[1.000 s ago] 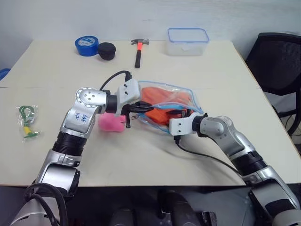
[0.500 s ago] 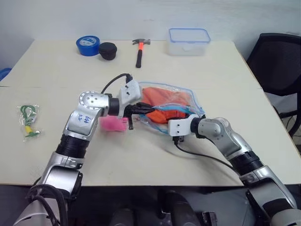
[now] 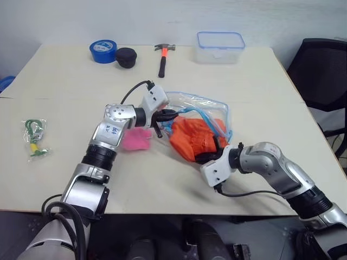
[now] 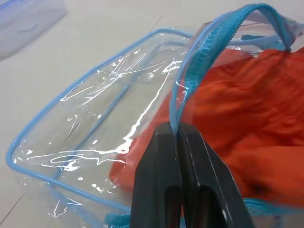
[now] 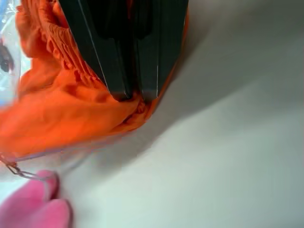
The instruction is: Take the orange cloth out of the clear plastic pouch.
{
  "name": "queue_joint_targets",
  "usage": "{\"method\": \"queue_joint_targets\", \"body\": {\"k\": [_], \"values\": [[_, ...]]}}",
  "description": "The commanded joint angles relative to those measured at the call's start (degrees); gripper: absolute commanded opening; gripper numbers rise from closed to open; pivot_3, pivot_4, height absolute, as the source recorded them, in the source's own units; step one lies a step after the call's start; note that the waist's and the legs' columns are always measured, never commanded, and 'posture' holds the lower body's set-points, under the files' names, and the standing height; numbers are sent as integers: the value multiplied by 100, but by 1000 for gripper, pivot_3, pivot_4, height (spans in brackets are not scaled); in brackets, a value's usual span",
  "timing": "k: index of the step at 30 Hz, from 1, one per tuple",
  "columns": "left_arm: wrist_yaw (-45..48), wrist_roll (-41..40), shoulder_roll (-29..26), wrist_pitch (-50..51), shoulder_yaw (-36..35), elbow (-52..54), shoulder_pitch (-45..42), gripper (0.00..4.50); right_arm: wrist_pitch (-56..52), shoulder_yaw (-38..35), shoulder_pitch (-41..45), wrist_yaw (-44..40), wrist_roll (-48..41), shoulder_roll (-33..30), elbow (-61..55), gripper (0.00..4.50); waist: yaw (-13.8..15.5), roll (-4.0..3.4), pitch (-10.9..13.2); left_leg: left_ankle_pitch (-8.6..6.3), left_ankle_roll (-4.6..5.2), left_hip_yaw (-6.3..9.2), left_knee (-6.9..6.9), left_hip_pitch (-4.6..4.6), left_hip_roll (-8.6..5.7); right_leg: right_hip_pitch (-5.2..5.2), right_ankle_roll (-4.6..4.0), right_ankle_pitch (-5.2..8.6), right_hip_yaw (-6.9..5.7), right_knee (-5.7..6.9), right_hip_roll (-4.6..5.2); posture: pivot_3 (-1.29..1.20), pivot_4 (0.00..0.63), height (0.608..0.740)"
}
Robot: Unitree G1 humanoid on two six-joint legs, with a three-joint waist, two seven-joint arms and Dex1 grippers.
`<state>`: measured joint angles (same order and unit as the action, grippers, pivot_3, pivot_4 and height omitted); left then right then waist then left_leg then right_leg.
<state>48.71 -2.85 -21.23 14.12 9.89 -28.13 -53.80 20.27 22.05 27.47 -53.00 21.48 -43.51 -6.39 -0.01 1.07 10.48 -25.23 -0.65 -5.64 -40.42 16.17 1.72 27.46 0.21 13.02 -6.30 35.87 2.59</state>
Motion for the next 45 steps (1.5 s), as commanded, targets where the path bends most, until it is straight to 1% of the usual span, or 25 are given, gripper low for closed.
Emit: {"method": "queue_joint_targets", "body": {"k": [1,4,8,9,12,16,21,23,25,27,30,32,34,36,37,38,39,43,44,45], "values": [[-304,443,-191,-642,80,-322,-130,0,454,-327,-540,-351,-716,-609,-771,38,16,0,0,0,0,1,3,-1,0,0,0,0,0,-1,0,0,150,740],[-594,702,-359,-1122,70,-907,-235,0,701,-889,-1494,-588,-1287,-1486,-1243,38,30,0,0,0,0,1,5,-2,-5,-4,1,-1,-2,-5,0,0,150,740],[-750,809,-504,-1447,-3,-1374,-365,0,787,-1608,-2539,-635,-1603,-2181,-1513,38,53,10,6,0,0,-3,22,-1,-4,-13,2,-1,8,-8,-2,0,150,740],[-734,844,-594,-1534,-9,-1431,-362,0,798,-1947,-2917,-588,-1619,-2295,-1495,38,63,10,6,0,0,-3,29,-5,-4,-21,2,-1,9,-16,-2,0,150,740],[-594,890,-791,-1733,16,-1406,-243,0,790,-2660,-3571,-374,-1453,-2347,-1324,38,67,12,7,-1,-1,-5,33,-8,1,-25,3,-1,7,-22,-6,0,150,740],[-566,989,-1009,-1841,56,-1152,-14,0,851,-3252,-3829,27,-1054,-2302,-681,38,72,12,7,0,-1,-20,33,-9,2,-21,3,-2,14,-18,-6,0,150,740],[-574,973,-1174,-1734,-50,-947,123,0,799,-3761,-3746,571,-770,-2311,425,38,107,12,7,0,-1,-60,33,-5,0,-18,3,-2,17,-18,-9,0,150,740],[-481,899,-1198,-1629,-83,-762,229,0,783,-3727,-3546,849,-554,-2321,853,38,114,12,7,0,-1,-66,33,-6,0,-17,3,-2,20,-18,-10,0,150,740],[-315,811,-1200,-1509,-99,-427,420,0,605,-3592,-3231,1048,-478,-2203,1118,38,96,12,7,0,-1,-73,33,-8,3,-15,3,-1,26,-15,-13,0,150,740],[-19,627,-1176,-1265,-69,233,776,0,-47,-3358,-2724,1137,-792,-1675,1026,38,53,13,6,1,-3,-80,35,-9,4,-10,3,-2,34,-10,-14,0,150,740],[102,484,-1078,-740,-45,1095,1233,0,-1061,-3006,-2097,1143,-1249,-773,672,38,-12,13,6,5,-11,-79,33,-9,11,-6,-1,1,36,1,-15,0,150,740],[95,451,-1013,-412,-27,1551,1467,0,-1557,-2854,-1821,1156,-1375,-361,553,38,-12,10,8,8,-16,-80,32,-7,12,1,-3,1,40,9,-13,0,150,740],[34,441,-975,-70,-40,1894,1637,0,-1940,-2741,-1664,1155,-1435,-118,428,38,-3,7,9,9,-14,-79,29,-6,15,4,-3,1,41,13,-9,0,150,740],[-52,421,-964,248,-117,2119,1735,0,-2291,-2775,-1634,1142,-1552,-13,264,544,1,7,9,10,-11,-78,29,-5,17,3,-3,1,40,11,-5,0,150,740],[-83,374,-969,427,-185,2231,1781,220,-2447,-2828,-1663,1098,-1644,-18,161,753,7,7,9,10,-10,-77,29,-5,17,3,-2,1,40,11,-4,0,150,740],[-90,320,-987,575,-241,2338,1829,457,-2560,-2884,-1709,1055,-1717,-56,70,1059,14,7,9,10,-9,-73,29,-4,17,3,-2,1,38,10,-3,0,150,740],[-87,261,-1006,700,-295,2441,1876,662,-2659,-2936,-1763,1008,-1786,-109,-18,1456,18,7,9,10,-9,-71,30,-4,19,2,-3,1,36,9,-3,0,150,740],[-24,-175,-1071,1208,-656,2877,2000,1915,-3312,-3376,-2025,716,-2412,-248,-531,2803,18,7,9,9,-8,-67,30,-2,18,1,-2,1,34,8,-3,0,150,740],[40,-400,-1102,1430,-812,3014,2003,2231,-3589,-3561,-2081,622,-2683,-268,-703,3216,18,7,9,9,-8,-68,30,-2,18,1,-2,1,35,8,-3,0,150,740],[112,-625,-1140,1631,-958,3147,2010,2484,-3846,-3730,-2130,541,-2929,-289,-858,3475,16,7,9,9,-8,-65,31,-2,19,2,-3,1,35,9,-2,0,150,740]]}}
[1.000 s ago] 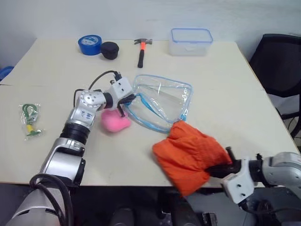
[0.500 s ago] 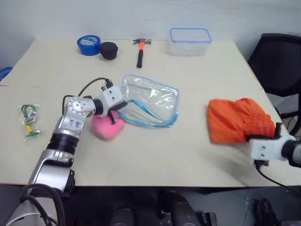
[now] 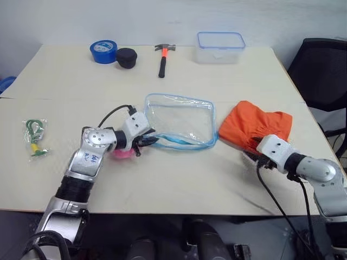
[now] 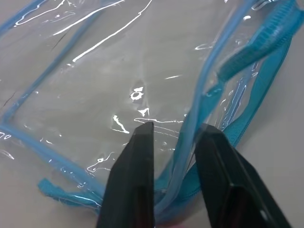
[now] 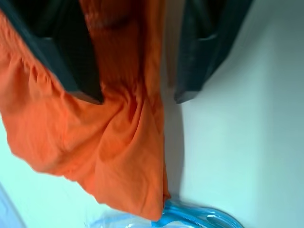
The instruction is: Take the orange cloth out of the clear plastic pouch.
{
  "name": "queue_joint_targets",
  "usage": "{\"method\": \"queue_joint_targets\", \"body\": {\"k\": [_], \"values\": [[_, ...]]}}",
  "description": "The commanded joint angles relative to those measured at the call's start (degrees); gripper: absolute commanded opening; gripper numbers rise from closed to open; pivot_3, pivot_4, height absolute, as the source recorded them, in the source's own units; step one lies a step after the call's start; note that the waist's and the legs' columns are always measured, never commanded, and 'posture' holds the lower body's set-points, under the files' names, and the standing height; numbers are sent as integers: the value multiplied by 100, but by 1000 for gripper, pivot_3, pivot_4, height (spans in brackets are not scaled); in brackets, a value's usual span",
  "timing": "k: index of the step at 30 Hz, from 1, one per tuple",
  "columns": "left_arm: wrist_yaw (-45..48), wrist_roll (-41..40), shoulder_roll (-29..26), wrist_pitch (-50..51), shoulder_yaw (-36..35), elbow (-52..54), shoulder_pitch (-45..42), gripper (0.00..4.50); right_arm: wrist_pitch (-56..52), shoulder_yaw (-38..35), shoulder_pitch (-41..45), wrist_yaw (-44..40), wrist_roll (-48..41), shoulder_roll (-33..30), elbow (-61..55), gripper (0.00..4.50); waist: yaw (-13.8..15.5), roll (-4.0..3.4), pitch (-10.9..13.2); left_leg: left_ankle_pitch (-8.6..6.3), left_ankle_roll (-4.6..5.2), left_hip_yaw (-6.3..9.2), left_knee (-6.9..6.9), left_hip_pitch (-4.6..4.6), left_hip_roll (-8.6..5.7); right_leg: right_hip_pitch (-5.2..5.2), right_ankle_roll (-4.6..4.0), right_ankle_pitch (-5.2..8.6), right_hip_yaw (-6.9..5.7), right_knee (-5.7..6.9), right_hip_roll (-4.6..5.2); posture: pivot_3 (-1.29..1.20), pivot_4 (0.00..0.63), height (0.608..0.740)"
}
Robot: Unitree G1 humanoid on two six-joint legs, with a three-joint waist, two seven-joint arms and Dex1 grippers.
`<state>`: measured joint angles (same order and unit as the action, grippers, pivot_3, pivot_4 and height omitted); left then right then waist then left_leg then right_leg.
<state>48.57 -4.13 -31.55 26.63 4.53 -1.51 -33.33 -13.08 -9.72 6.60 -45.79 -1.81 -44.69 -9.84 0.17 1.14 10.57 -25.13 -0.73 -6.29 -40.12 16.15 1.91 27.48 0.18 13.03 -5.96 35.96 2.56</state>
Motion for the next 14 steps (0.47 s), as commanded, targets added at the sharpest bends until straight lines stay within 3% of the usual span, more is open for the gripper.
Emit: {"method": "queue_joint_targets", "body": {"k": [1,3,4,9,14], "values": [[225,-734,-170,562,-577,630,-13,2816,-766,-733,-94,-238,-842,-183,-657,3833,-7,0,0,0,0,7,0,0,1,0,0,0,-1,-1,-1,0,150,740],[564,-1357,-497,1067,-1080,950,85,3443,-1432,-1348,-277,-474,-1522,-280,-937,4500,-24,0,0,0,-1,24,1,-1,1,1,0,0,1,0,-3,0,150,740],[835,-1644,-781,1190,-1384,1060,206,3709,-1743,-1739,-480,-708,-1878,-382,-1046,4500,-24,0,0,0,-1,37,2,0,4,3,0,0,2,0,-5,0,150,740],[1718,-2210,-1997,1125,-2316,956,942,3709,-2606,-3150,-1493,-1519,-2772,-820,-1037,4500,-12,-1,1,-2,-3,49,6,-4,8,-4,-5,4,-3,-12,-7,0,150,740],[2030,-1948,-2798,400,-2892,-37,1667,3709,-2293,-3806,-2233,-1762,-2635,-834,-361,4500,-9,-1,0,-9,3,51,10,-7,-7,-8,-4,5,-1,-36,-9,0,150,740]]}}
